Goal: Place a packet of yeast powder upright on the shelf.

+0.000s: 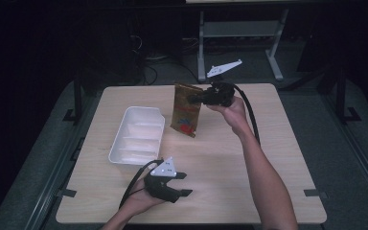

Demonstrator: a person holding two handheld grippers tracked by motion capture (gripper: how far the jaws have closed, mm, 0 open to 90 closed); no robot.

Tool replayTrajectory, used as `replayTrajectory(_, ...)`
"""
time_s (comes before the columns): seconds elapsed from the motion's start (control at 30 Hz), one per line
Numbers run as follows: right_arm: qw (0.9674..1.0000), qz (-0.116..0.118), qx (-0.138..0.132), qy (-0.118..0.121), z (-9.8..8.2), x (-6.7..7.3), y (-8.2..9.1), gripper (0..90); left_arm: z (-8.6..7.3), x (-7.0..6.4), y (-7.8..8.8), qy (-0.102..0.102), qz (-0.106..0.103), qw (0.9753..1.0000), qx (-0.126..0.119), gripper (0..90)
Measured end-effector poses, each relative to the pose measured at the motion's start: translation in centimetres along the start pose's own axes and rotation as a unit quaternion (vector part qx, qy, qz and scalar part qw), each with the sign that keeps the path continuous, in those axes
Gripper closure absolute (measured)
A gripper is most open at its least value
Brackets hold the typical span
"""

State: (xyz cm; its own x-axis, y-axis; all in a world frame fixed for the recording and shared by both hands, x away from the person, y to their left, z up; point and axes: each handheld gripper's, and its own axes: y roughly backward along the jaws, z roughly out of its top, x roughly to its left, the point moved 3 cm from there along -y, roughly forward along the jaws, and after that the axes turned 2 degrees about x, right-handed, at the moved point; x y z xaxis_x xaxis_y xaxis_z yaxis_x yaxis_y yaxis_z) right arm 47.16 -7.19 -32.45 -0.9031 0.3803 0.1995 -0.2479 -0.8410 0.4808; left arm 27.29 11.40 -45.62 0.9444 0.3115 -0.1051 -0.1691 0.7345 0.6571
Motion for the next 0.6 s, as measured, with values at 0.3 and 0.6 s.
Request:
replayTrajectory(0.3, 0.9998, 0.010, 0.001, 0.016, 2.6, 0.5, -2.4, 83.4, -0.3, 0.2, 0.5, 0.005, 0.002, 1.0000, -0.006, 37.6)
replayTrajectory(0.6, 0.9996, 0.010, 0.008, 0.026, 4.7, 0.4, -4.5, 83.3, -0.3, 0.1, 0.4, -0.001, -0.003, 1.0000, -0.006, 35.7)
